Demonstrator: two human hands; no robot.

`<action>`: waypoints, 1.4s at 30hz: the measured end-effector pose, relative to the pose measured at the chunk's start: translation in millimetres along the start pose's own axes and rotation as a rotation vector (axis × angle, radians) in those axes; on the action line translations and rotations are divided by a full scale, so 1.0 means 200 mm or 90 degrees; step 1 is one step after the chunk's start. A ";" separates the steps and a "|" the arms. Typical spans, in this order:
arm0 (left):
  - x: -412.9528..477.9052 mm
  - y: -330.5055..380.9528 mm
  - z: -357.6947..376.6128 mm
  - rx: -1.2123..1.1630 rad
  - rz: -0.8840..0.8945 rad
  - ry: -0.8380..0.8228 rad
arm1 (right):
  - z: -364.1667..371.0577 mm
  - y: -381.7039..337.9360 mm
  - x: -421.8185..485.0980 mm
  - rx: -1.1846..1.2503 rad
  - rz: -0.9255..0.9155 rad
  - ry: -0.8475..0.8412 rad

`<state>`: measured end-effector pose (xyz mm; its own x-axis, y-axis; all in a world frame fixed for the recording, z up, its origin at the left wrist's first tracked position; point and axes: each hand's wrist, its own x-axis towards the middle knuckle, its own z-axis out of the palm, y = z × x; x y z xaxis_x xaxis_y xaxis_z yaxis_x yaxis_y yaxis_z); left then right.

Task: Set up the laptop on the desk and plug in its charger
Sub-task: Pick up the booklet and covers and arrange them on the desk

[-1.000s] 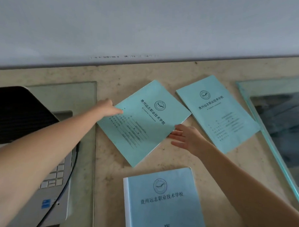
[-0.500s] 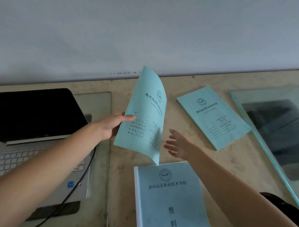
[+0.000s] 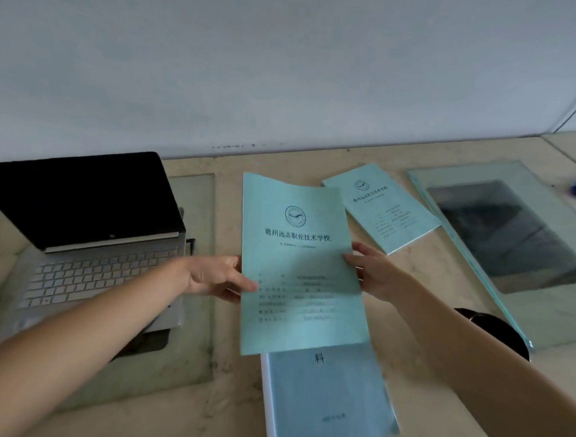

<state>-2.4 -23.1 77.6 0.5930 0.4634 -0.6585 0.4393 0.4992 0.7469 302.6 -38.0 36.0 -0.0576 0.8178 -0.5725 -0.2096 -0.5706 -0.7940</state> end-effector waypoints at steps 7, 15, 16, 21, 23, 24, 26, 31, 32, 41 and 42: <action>0.19 -0.39 0.23 0.161 -0.199 -0.064 | -0.16 0.34 -0.18 -0.148 0.077 0.038; 0.26 -0.56 0.36 0.315 -0.269 -0.056 | -0.25 0.53 -0.24 -0.247 0.096 0.083; 0.26 -0.56 0.36 0.319 -0.269 -0.047 | -0.25 0.53 -0.24 -0.246 0.090 0.089; 0.28 -0.57 0.38 0.374 -0.248 -0.025 | -0.24 0.56 -0.23 -0.262 0.081 0.130; 0.28 -0.58 0.38 0.385 -0.238 -0.007 | -0.24 0.57 -0.23 -0.262 0.081 0.155; 0.28 -0.59 0.38 0.389 -0.235 0.004 | -0.23 0.57 -0.23 -0.269 0.078 0.167; 0.27 -0.61 0.40 0.394 -0.224 0.022 | -0.23 0.58 -0.23 -0.308 0.064 0.192; 0.24 -0.62 0.42 0.434 -0.177 0.017 | -0.22 0.57 -0.20 -0.410 0.014 0.251; 0.23 -0.62 0.42 0.440 -0.167 0.020 | -0.22 0.57 -0.20 -0.420 0.005 0.266; 0.16 -0.54 0.21 0.425 0.051 0.246 | -0.13 0.53 -0.27 -0.492 -0.024 0.251; 0.15 -0.53 0.20 0.435 0.063 0.260 | -0.12 0.53 -0.28 -0.499 -0.031 0.249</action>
<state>-3.6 -92.2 -18.7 0.4150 0.7791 -0.4700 0.7919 -0.0550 0.6081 306.3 -146.7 -21.6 0.3024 0.8408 -0.4491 0.5362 -0.5396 -0.6491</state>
